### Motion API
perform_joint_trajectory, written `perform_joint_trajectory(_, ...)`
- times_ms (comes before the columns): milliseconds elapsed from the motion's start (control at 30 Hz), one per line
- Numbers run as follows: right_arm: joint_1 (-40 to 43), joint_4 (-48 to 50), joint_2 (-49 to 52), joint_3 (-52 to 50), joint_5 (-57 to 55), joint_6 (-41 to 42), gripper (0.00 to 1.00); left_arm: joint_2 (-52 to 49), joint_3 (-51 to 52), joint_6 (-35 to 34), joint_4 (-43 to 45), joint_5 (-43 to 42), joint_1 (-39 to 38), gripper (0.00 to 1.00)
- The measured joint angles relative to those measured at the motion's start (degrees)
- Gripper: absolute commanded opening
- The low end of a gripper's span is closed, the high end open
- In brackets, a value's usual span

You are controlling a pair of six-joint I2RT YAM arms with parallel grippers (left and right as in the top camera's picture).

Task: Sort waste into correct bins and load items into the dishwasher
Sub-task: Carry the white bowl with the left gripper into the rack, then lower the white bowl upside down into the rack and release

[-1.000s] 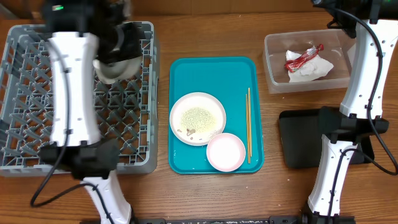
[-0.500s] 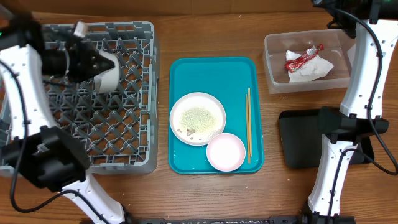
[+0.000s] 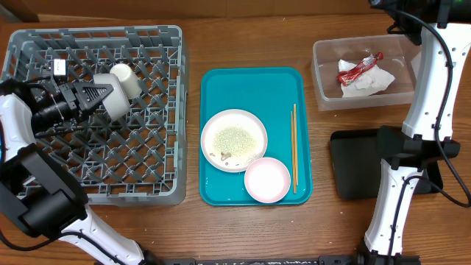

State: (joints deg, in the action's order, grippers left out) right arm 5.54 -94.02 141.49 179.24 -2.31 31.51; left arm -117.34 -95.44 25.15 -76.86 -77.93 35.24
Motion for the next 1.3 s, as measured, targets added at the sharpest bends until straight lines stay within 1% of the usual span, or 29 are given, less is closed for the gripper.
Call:
perform_joint_trajectory(200,0.0,0.0,0.0,0.0,0.0,0.0,1.00,0.0,0.5,2.1,0.1,-2.7,-0.4,0.04)
perform_joint_trajectory(467,0.0,0.0,0.0,0.0,0.0,0.0,1.00,0.0,0.8,4.9,0.4,-2.6,-1.1,0.04)
perform_joint_trajectory(733,0.0,0.0,0.0,0.0,0.0,0.0,1.00,0.0,7.7,7.0,2.1,-3.0,-1.5,0.04)
perform_joint_trajectory(967,0.0,0.0,0.0,0.0,0.0,0.0,1.00,0.0,8.8,8.1,3.8,-3.9,0.4,0.06)
perform_joint_trajectory(1033,0.0,0.0,0.0,0.0,0.0,0.0,1.00,0.0,8.9,8.1,3.8,-3.7,1.3,0.10)
perform_joint_trajectory(1067,0.0,0.0,0.0,0.0,0.0,0.0,1.00,0.0,8.9,8.1,3.8,-3.4,1.7,0.14)
perform_joint_trajectory(1200,0.0,0.0,0.0,0.0,0.0,0.0,1.00,0.0,9.1,8.1,3.7,-1.6,3.2,0.43)
perform_joint_trajectory(1300,0.0,0.0,0.0,0.0,0.0,0.0,1.00,0.0,9.1,7.0,3.6,1.5,3.7,0.45)
